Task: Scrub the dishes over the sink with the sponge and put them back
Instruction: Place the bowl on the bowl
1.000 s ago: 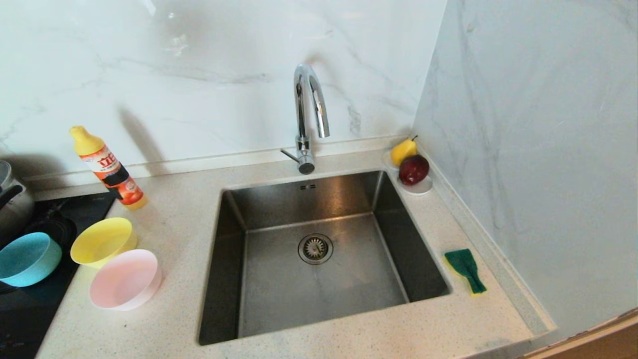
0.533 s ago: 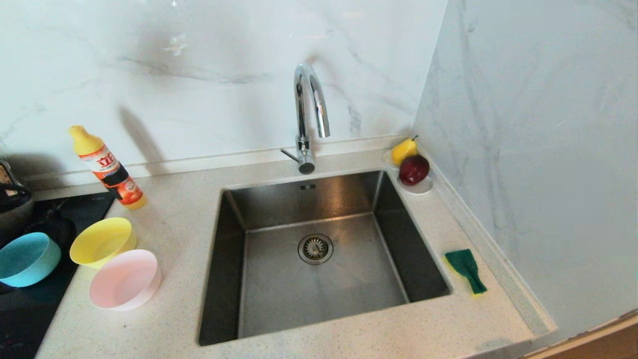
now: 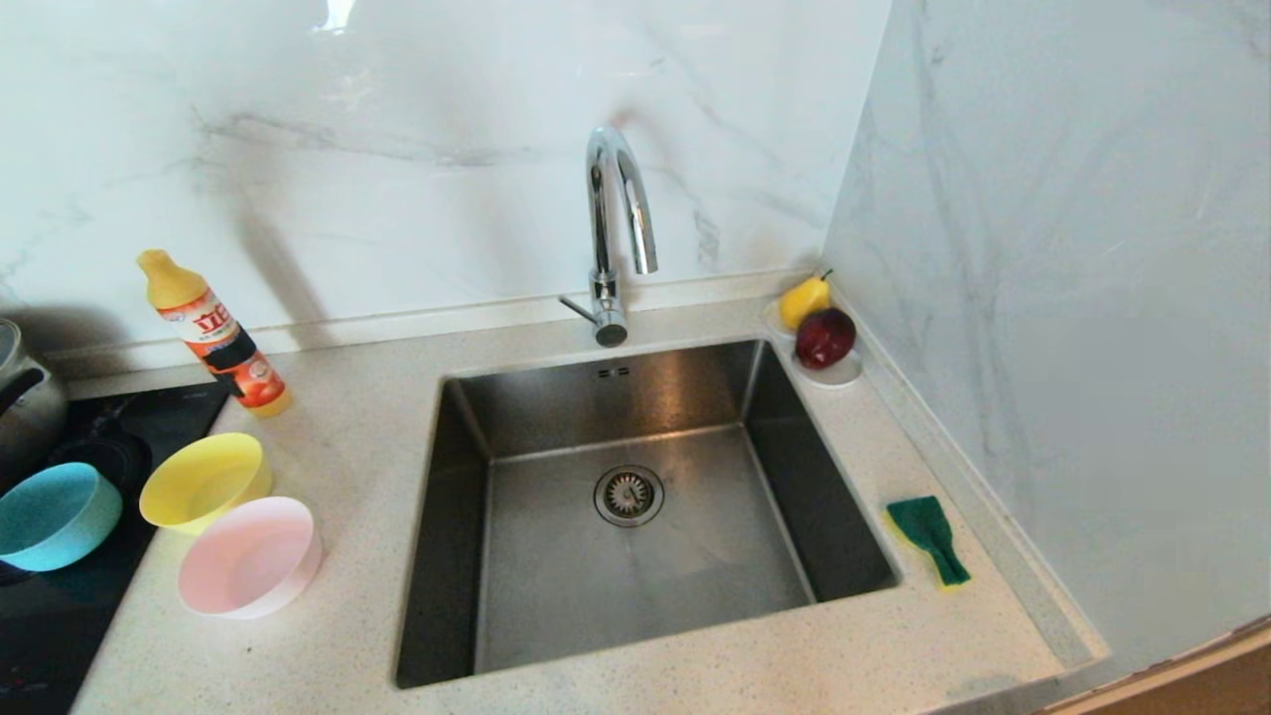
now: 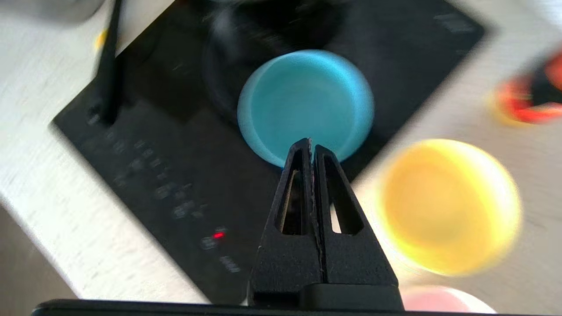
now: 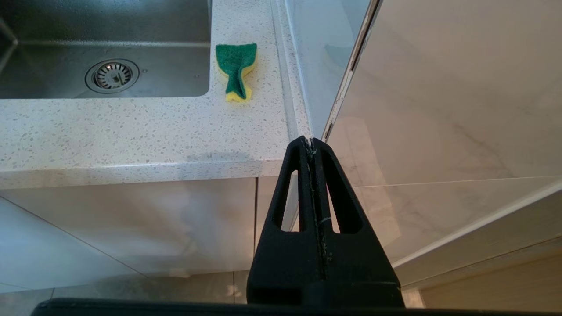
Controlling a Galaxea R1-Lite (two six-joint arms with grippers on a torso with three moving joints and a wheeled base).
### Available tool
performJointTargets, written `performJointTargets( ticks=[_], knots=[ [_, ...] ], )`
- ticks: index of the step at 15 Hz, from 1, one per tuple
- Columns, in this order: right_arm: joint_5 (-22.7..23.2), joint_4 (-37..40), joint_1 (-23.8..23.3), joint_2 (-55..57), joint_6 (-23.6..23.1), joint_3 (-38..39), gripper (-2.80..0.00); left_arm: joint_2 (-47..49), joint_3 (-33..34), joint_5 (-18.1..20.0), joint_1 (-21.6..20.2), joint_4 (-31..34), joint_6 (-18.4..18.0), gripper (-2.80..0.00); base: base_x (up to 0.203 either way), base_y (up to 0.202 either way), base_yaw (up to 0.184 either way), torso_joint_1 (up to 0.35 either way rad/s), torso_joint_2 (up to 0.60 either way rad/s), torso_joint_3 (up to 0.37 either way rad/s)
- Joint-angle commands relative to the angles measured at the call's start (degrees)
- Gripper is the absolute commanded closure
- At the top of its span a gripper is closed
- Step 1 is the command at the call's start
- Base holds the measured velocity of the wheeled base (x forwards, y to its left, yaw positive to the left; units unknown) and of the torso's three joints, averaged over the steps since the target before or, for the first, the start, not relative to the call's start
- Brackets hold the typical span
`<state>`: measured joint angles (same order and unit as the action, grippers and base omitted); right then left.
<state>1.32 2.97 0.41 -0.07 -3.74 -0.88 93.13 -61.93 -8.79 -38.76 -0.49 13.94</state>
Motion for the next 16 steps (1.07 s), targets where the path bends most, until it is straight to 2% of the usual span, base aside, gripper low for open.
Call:
performJointTargets(
  ticks=[1,3,6,7,11,16],
  knots=[
    [0.0,0.0,0.0,0.0,0.0,0.0,0.00,2.2,1.3,0.4,-2.6,1.4,0.3,0.00,0.000,0.000,0.000,0.000,0.00,0.000],
    [0.0,0.0,0.0,0.0,0.0,0.0,0.00,3.3,1.7,3.9,-5.1,2.7,0.4,0.00,0.000,0.000,0.000,0.000,0.00,0.000],
    [0.1,0.0,0.0,0.0,0.0,0.0,0.00,6.0,1.3,4.8,-7.3,4.1,0.3,0.00,0.000,0.000,0.000,0.000,0.00,0.000],
    [0.0,0.0,0.0,-0.1,0.0,0.0,0.00,6.7,1.2,5.0,-8.0,3.9,0.4,-2.80,0.000,0.000,0.000,0.000,0.00,0.000],
    [0.1,0.0,0.0,0.0,0.0,0.0,0.00,11.3,0.2,9.4,-10.7,4.1,3.4,-2.80,0.000,0.000,0.000,0.000,0.00,0.000],
    [0.1,0.0,0.0,0.0,0.0,0.0,0.00,14.8,0.4,10.4,-12.9,3.9,5.0,-2.80,0.000,0.000,0.000,0.000,0.00,0.000]
  ],
)
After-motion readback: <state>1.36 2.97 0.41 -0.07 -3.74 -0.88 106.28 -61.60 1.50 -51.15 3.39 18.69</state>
